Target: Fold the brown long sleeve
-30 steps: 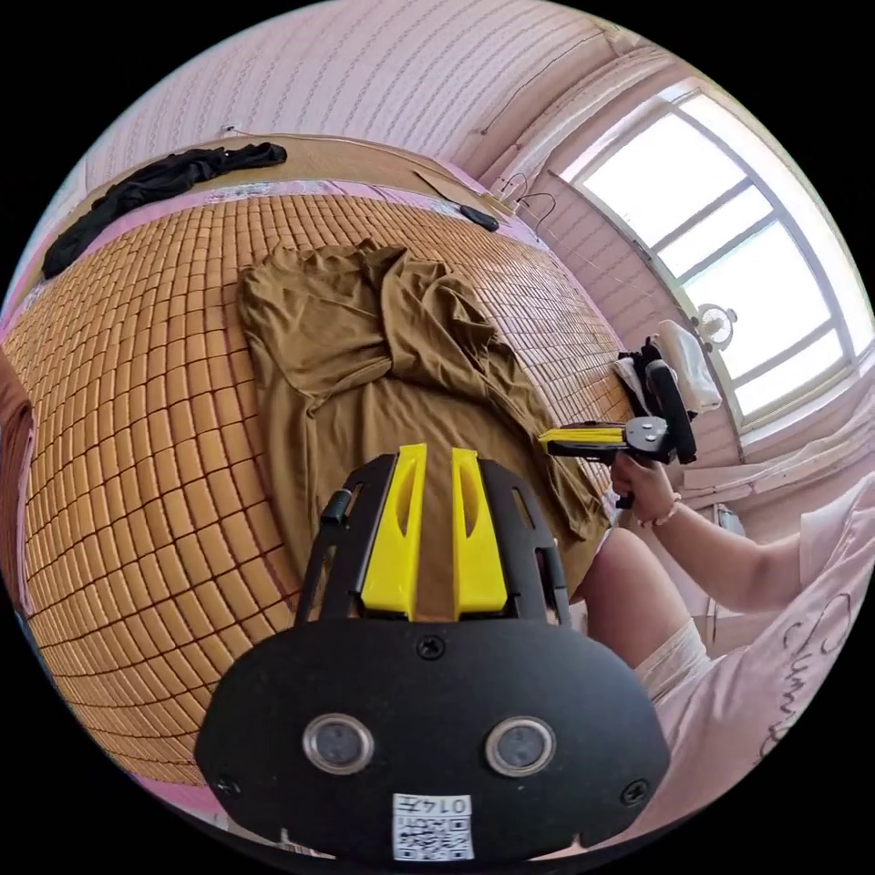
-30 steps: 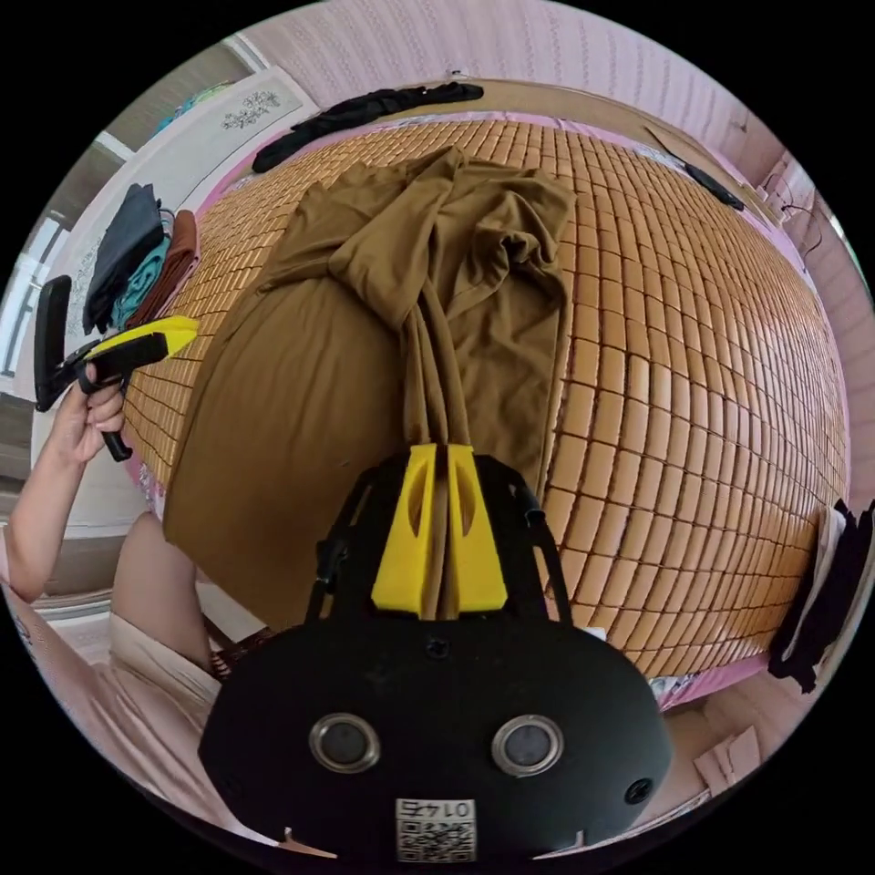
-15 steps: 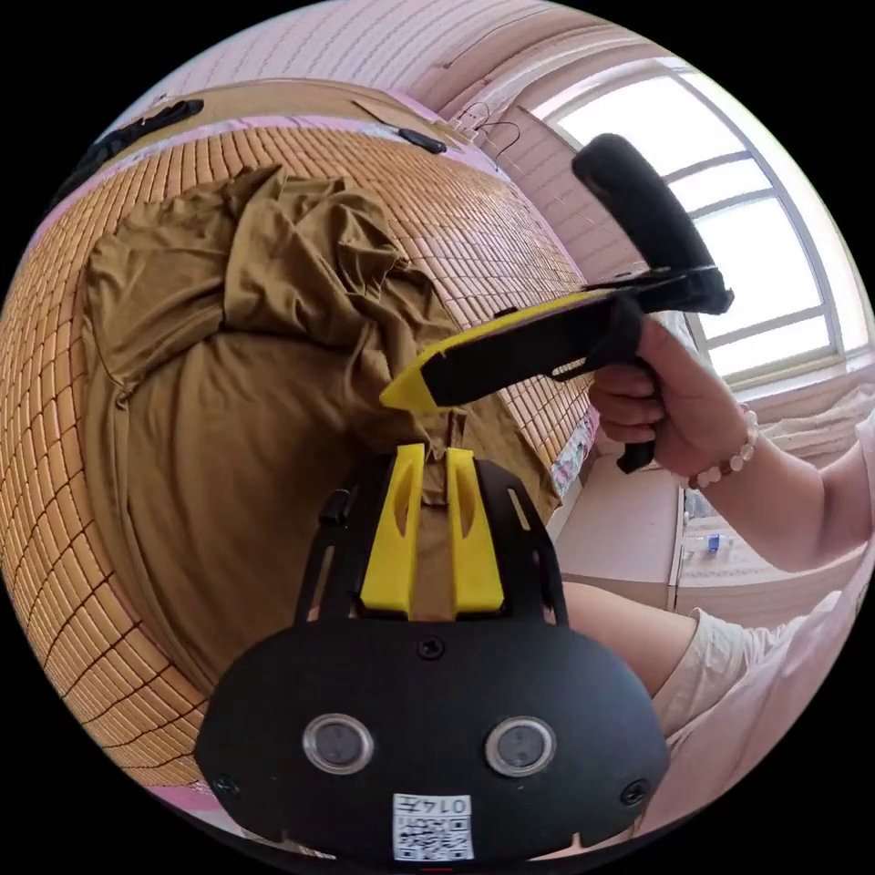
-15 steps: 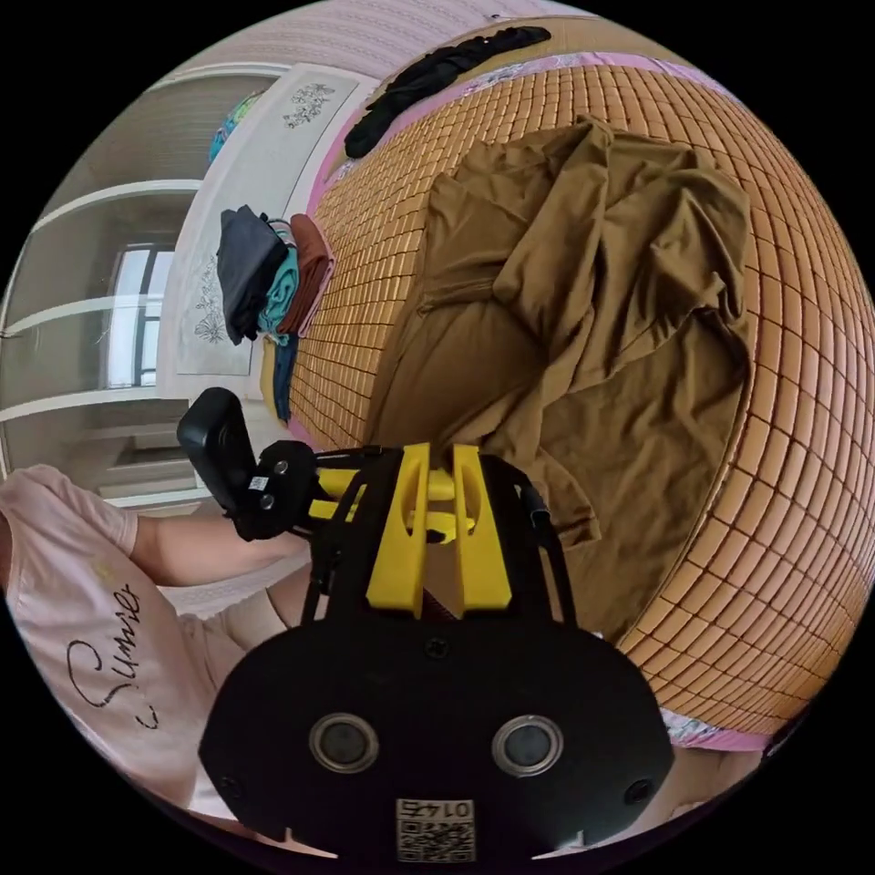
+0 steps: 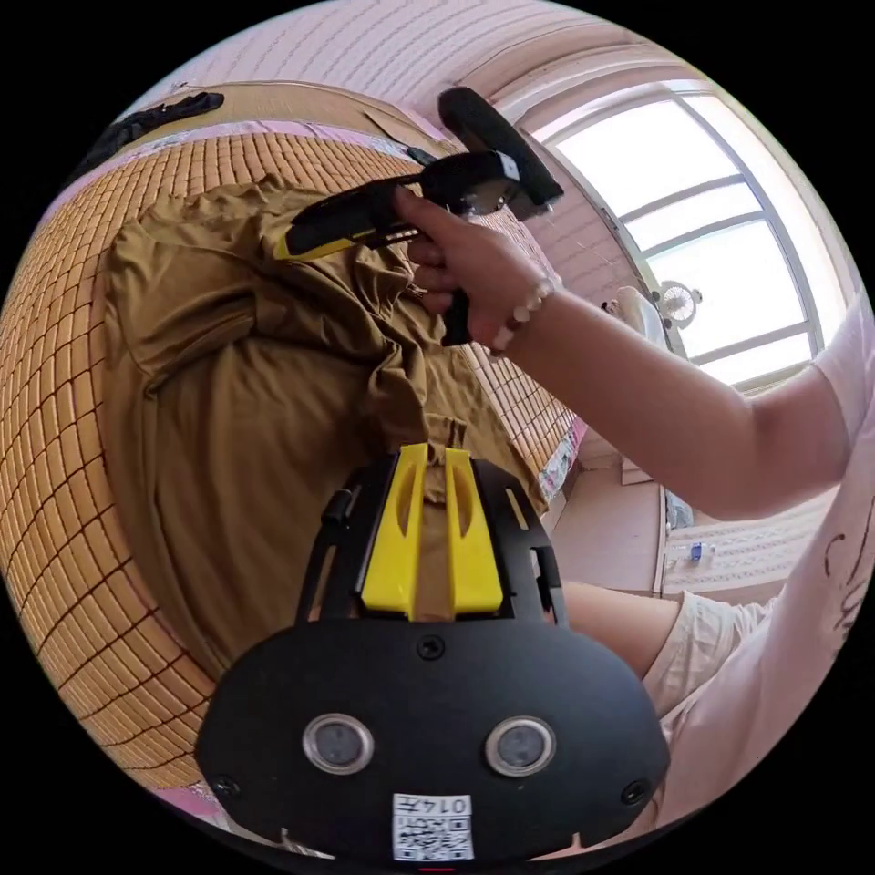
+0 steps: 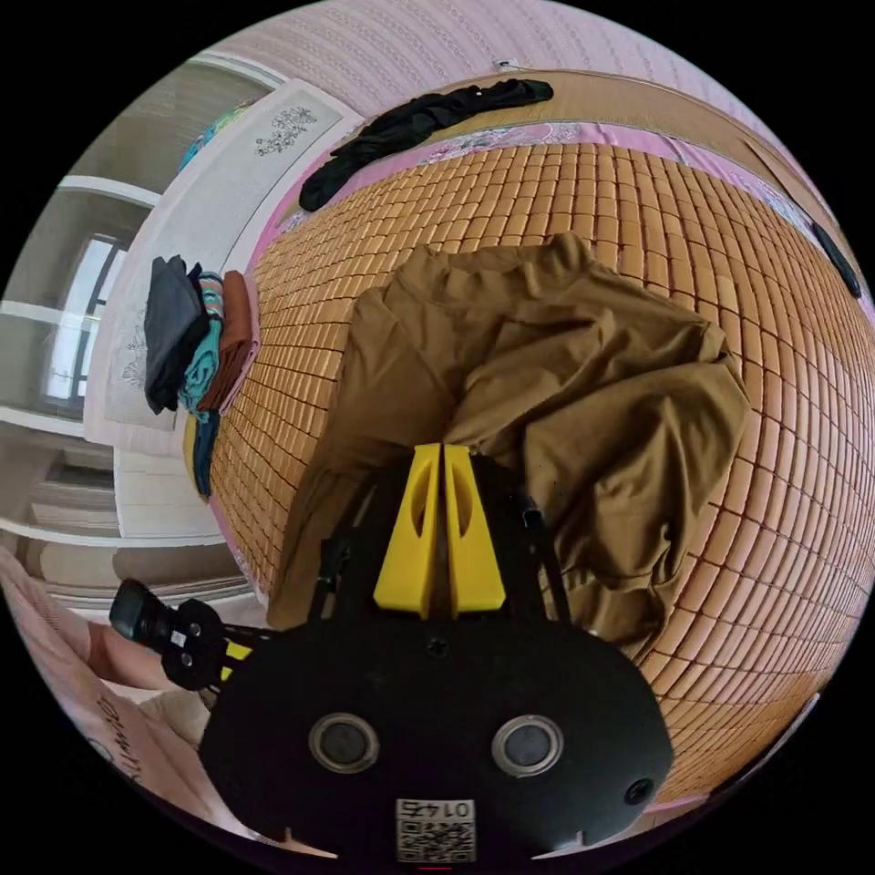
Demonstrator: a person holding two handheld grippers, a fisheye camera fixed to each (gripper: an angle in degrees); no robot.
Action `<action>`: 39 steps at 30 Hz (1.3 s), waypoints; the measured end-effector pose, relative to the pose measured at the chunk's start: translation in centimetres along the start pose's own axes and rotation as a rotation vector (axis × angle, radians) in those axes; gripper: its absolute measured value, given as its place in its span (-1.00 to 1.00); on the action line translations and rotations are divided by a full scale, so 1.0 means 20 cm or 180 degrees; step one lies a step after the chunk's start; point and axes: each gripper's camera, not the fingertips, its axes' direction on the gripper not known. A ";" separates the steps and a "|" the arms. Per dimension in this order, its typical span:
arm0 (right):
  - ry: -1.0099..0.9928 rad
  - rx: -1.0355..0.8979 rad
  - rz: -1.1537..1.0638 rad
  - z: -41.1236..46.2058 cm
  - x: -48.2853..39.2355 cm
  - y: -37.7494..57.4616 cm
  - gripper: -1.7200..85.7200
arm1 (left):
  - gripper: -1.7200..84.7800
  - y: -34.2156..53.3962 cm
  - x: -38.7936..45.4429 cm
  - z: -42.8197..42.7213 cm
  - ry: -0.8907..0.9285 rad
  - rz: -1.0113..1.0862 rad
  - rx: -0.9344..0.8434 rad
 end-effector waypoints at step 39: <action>-0.0260 -0.0692 0.0629 0.07 0.12 0.75 -0.65 | -0.74 0.07 0.24 -0.03 -0.0771 0.0580 -0.0192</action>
